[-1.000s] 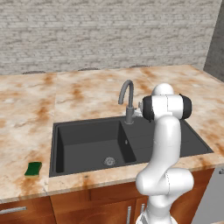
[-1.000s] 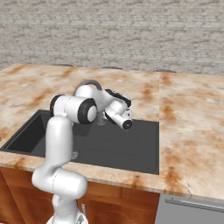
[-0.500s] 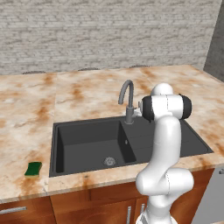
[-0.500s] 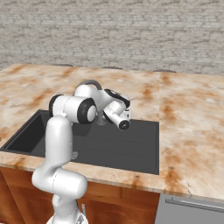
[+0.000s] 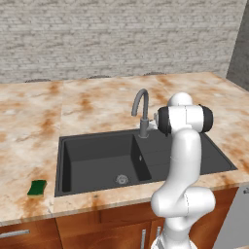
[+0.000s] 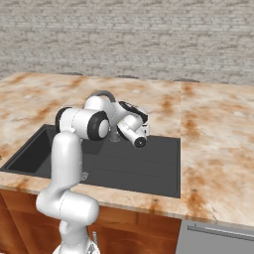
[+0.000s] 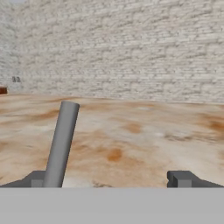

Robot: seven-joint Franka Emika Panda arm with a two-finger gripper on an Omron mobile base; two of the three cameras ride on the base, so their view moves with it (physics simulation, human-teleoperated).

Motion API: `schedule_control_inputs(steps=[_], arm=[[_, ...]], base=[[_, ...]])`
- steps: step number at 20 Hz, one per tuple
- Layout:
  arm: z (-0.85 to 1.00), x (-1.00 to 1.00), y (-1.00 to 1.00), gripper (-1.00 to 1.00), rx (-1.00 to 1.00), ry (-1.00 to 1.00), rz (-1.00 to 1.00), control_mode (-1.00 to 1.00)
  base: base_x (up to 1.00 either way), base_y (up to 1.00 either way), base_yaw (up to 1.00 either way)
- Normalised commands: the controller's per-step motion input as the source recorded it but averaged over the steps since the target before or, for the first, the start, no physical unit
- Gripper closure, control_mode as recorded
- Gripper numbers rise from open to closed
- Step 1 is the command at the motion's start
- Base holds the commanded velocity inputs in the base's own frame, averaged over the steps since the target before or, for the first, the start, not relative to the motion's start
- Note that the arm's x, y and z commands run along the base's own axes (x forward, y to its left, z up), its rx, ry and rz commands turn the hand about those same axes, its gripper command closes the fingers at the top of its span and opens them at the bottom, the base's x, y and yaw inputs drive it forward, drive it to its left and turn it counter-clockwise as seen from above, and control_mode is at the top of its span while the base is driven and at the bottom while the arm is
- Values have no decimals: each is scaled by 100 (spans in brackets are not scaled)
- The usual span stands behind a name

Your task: Soak the sponge with water for a few seconds and then drop it inside the sink.

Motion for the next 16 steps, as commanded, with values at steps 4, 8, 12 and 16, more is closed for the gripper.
schedule_control_inputs(steps=[4, 8, 12, 16], arm=[[0, 0, -42, -100, 0, 0, 0, -100], [-1, 0, -48, -100, 0, 0, 0, -100], [-14, 0, -55, -100, 1, 0, -1, -100], [-11, 0, -63, -100, 4, 0, -6, -100]], base=[[0, 0, 0], [0, 0, 0], [0, 0, 0], [0, 0, 0]])
